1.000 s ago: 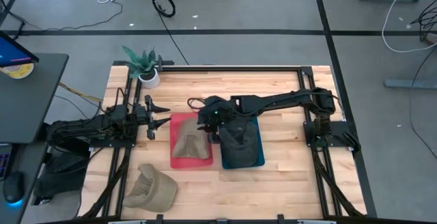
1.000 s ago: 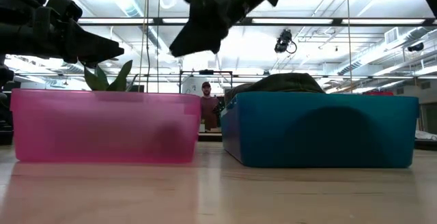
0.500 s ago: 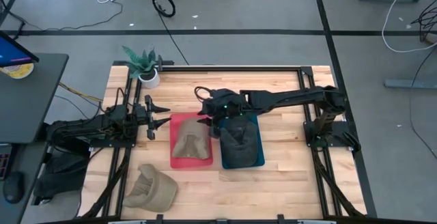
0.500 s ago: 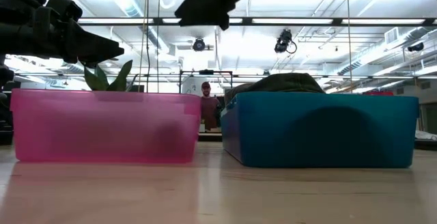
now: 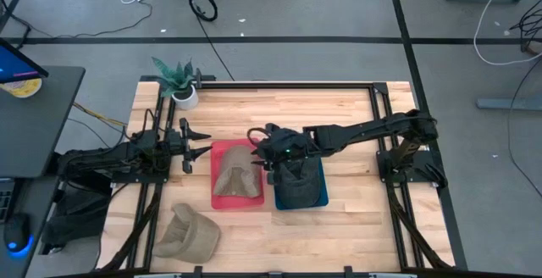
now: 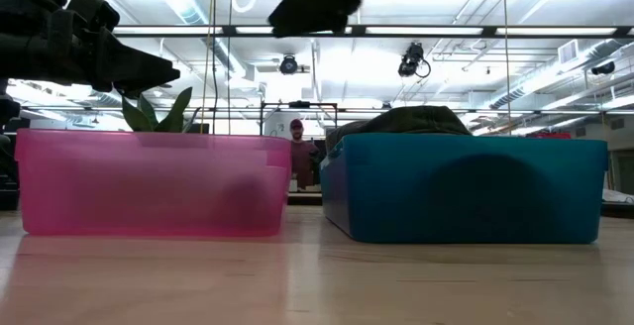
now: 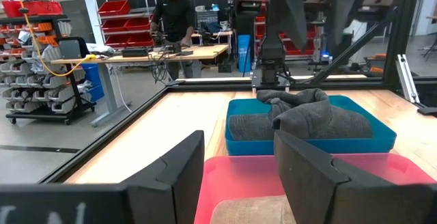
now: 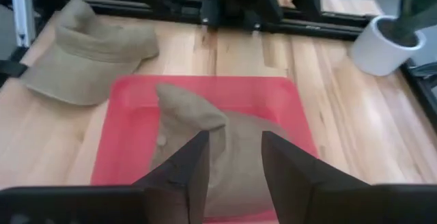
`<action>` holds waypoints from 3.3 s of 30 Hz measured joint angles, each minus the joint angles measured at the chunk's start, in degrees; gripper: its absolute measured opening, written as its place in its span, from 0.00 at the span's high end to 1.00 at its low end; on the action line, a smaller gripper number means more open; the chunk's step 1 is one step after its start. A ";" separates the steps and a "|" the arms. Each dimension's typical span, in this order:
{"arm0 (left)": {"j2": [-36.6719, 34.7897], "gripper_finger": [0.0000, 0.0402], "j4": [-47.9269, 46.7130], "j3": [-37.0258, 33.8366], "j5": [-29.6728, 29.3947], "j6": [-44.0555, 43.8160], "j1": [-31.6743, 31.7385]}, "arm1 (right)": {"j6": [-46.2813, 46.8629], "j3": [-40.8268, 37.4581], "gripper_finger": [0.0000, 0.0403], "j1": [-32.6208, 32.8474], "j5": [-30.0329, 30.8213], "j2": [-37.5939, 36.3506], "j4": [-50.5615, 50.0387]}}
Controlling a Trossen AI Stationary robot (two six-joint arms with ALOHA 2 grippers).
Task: Pick & Place hat
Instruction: Put the brown cap into the red bin
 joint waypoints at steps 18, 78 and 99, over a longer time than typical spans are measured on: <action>0.02 0.55 0.30 -0.02 1.62 -5.53 0.00 | 0.08 -55.17 0.66 -3.22 -5.49 -36.51 49.69; 0.02 0.55 -0.79 0.00 3.42 -11.94 -0.02 | 0.97 -82.89 0.66 -4.08 -6.61 -93.69 17.69; 0.00 0.55 -0.31 0.00 7.54 -11.94 0.00 | 9.85 -82.89 0.66 -4.11 -5.34 -93.52 19.69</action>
